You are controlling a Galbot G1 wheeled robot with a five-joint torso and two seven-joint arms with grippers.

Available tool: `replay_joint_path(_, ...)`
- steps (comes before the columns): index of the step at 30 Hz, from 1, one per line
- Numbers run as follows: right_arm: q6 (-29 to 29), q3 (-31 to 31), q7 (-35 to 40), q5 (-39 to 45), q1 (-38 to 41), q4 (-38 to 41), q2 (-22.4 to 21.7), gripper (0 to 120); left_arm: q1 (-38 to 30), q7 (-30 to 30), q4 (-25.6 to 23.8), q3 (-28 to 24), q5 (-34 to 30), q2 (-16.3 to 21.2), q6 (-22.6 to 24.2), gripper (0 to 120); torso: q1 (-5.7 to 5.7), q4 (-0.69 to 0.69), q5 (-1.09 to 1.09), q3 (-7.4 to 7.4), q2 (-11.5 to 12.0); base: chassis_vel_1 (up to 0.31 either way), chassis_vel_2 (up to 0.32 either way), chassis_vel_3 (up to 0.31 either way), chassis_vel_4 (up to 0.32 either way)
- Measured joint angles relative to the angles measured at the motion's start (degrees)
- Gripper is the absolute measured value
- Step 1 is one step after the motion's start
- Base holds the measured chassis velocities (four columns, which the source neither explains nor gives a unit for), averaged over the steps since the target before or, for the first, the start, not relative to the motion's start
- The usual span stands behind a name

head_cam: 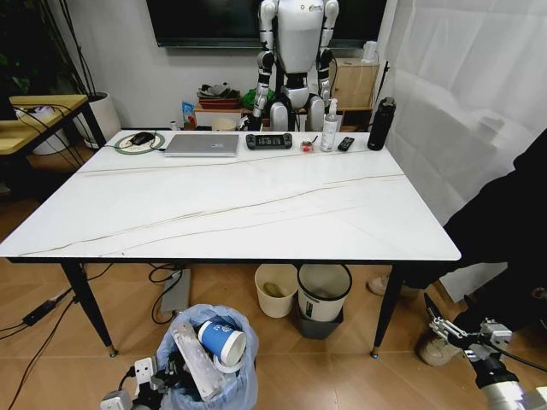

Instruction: Pick up the trash bin and place the trash from the table into it.

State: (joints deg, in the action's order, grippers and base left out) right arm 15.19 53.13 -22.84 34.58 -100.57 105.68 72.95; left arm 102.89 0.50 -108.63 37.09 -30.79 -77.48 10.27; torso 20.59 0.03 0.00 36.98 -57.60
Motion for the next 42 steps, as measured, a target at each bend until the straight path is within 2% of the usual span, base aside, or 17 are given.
replay_joint_path(8,0.0,0.0,0.0,0.0,0.0,0.0,0.0,100,0.1,0.1,1.1,0.1,0.0,0.7,0.0,0,-0.84,0.00,0.00,-1.08,1.9,0.000,0.000,0.000,0.000)
replay_joint_path(16,0.0,0.0,0.0,0.0,0.0,0.0,0.0,100,-1.6,0.6,4.3,0.1,0.0,0.6,-0.3,0,-1.82,0.00,0.00,-2.36,4.2,0.000,0.000,0.000,0.000)
replay_joint_path(22,0.0,0.0,0.0,0.0,0.0,0.0,0.0,100,-5.0,0.8,9.0,0.1,0.0,0.5,-0.4,0,-2.45,-0.01,0.00,-3.23,5.7,0.000,0.000,0.000,0.000)
replay_joint_path(27,0.0,0.0,0.0,0.0,0.0,0.0,0.0,100,-9.2,0.9,15.3,0.1,0.9,0.4,-0.4,0,-3.16,0.00,0.00,-4.15,7.3,0.000,0.000,0.000,0.000)
replay_joint_path(42,0.0,0.0,0.0,0.0,0.0,0.0,0.0,100,-15.6,2.4,26.9,0.3,4.5,-0.6,-2.4,0,-4.73,0.00,0.00,-6.41,11.1,0.000,0.000,0.000,0.000)
